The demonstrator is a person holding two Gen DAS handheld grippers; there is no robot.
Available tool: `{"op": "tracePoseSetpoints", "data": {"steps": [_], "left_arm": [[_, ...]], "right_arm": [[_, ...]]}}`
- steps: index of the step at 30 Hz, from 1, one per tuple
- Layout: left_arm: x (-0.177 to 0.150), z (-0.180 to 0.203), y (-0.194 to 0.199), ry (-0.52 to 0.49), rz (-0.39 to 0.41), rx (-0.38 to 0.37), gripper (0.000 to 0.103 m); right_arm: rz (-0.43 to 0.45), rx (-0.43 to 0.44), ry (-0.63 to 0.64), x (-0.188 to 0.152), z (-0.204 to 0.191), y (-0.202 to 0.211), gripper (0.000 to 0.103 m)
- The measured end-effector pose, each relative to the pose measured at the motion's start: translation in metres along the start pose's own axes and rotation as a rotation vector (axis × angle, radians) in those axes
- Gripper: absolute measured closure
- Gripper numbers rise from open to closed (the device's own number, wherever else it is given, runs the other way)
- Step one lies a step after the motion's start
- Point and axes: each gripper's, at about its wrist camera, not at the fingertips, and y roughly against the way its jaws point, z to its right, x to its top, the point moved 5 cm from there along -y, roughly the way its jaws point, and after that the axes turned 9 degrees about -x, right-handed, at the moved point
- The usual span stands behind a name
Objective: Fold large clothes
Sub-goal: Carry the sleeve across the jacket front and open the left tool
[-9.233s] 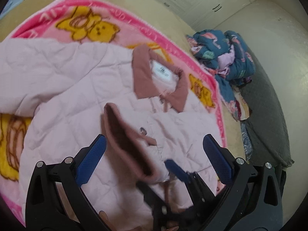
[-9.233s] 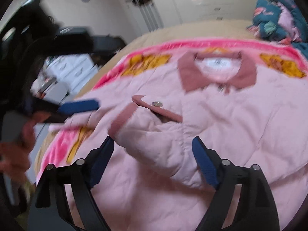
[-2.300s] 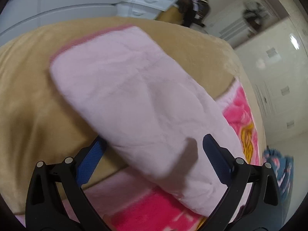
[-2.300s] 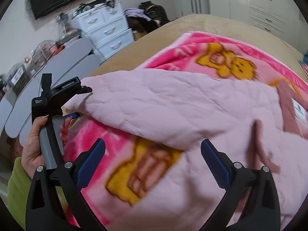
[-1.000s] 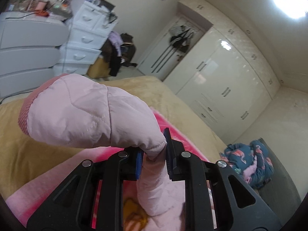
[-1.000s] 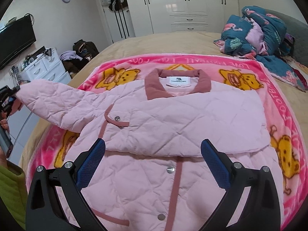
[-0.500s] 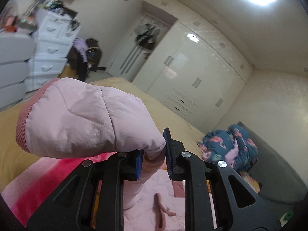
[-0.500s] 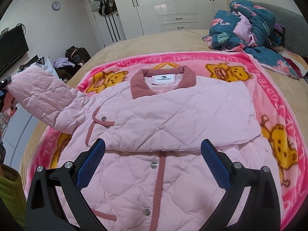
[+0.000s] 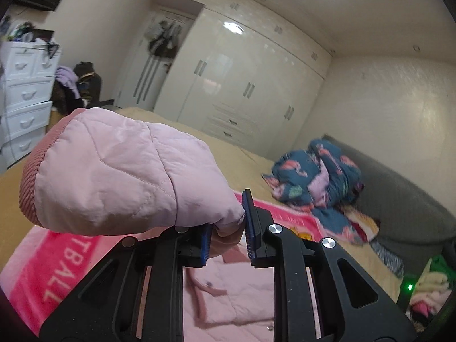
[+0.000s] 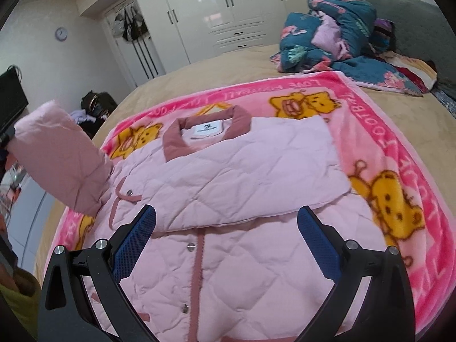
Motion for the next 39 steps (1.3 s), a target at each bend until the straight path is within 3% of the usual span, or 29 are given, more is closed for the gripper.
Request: {"op": "tracePoseSetpoints", "data": {"steps": [11,18,30,39], "left_arm": [[-0.050,0.079,-0.065,-0.164,-0.198,-0.018,0.091],[-0.103,0.114,-0.100,-0.287,-0.337,-0.005,0.091],[-0.201,0.130,-0.143,-0.382,-0.578,0.015,0.091],[-0.235,0.137,-0.150,-0.484,-0.666,0.051,0.086]], "right_arm": [[0.042,0.031,-0.150,0.000,0.067,0.031,0.004],[0.035,0.053,-0.225,-0.010,0.104,0.039,0.004],[0.031,0.075,-0.322,-0.025,0.147,0.044,0.004],[0.008,0.070,-0.373,-0.035,0.163,0.036,0.004]]}}
